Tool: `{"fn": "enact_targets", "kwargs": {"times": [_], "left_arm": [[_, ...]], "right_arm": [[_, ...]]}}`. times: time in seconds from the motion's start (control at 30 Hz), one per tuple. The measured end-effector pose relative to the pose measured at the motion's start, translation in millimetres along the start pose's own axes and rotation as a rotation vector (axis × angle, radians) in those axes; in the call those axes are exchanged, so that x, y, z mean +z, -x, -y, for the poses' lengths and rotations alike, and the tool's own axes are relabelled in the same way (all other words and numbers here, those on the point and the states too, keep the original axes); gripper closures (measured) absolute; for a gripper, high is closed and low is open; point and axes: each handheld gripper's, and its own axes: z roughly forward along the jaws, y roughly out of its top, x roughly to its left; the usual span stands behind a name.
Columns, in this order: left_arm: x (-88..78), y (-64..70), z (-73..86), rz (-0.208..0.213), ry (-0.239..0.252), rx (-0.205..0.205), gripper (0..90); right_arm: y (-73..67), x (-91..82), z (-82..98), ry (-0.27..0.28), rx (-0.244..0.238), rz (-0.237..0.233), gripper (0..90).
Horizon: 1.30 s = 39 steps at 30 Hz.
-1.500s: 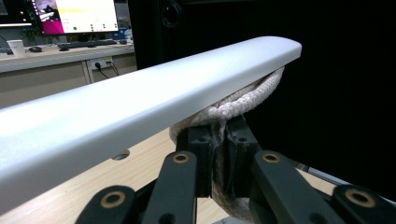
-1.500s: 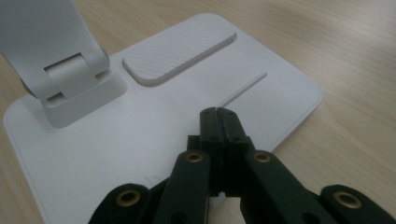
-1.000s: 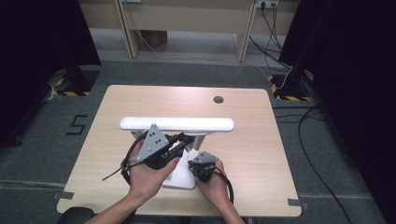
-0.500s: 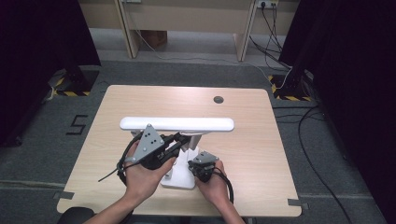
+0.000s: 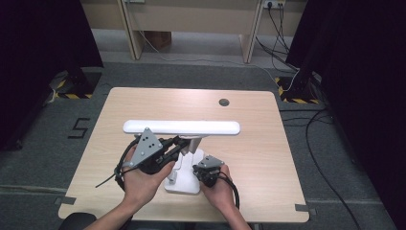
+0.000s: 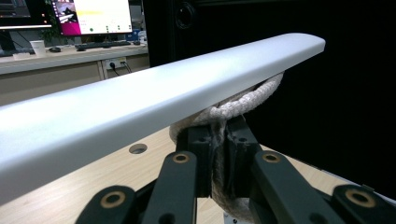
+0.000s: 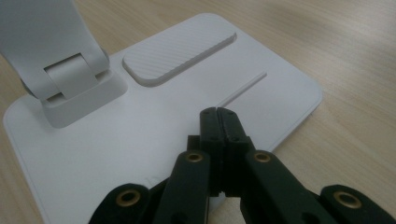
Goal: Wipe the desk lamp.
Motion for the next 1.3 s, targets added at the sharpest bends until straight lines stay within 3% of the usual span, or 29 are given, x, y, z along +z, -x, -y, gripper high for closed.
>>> {"fn": "enact_targets", "kwargs": {"times": [1.3], "left_arm": [[-33.8, -23.6, 9.5, -0.084, 0.022, -0.032, 82.9]], "right_arm": [[0.0, -0.1, -0.6, -0.005, -0.004, -0.002, 90.0]]}}
